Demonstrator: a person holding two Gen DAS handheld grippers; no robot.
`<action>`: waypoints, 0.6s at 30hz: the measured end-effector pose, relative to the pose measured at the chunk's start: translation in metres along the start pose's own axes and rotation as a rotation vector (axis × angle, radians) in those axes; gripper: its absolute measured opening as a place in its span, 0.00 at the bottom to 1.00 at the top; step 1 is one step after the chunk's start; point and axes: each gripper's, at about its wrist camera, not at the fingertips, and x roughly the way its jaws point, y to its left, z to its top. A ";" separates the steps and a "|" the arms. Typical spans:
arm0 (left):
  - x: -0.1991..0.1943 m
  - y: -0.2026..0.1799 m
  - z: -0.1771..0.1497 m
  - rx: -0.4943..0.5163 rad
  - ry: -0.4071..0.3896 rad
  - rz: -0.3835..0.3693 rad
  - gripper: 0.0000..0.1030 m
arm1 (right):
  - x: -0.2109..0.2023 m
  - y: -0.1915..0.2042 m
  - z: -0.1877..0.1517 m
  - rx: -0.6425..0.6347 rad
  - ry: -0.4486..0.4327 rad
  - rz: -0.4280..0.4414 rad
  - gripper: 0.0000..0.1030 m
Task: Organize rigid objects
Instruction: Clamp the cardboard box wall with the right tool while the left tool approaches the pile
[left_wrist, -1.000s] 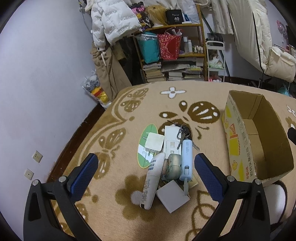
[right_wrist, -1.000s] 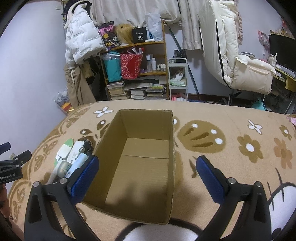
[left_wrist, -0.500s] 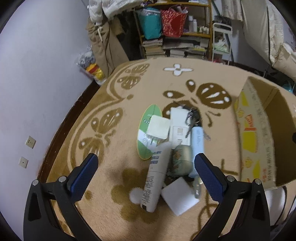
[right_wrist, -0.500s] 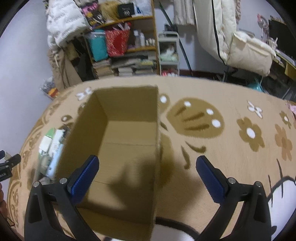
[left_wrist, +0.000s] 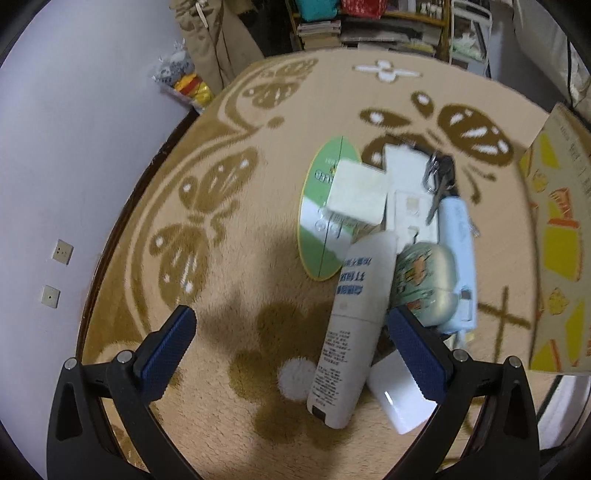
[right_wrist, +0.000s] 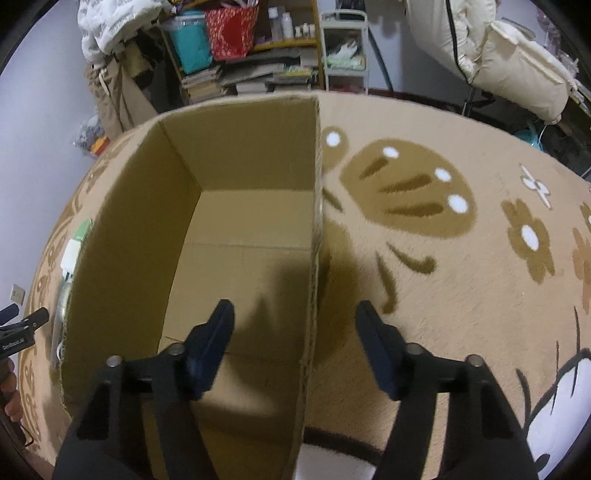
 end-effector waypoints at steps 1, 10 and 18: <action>0.004 0.000 0.000 0.000 0.009 0.001 1.00 | 0.001 0.001 0.000 -0.005 0.009 -0.001 0.58; 0.019 -0.007 0.002 0.036 0.040 0.001 1.00 | 0.012 -0.002 -0.003 0.002 0.070 -0.006 0.13; 0.038 -0.017 0.002 0.075 0.076 0.033 1.00 | 0.013 -0.003 -0.003 -0.005 0.070 -0.022 0.08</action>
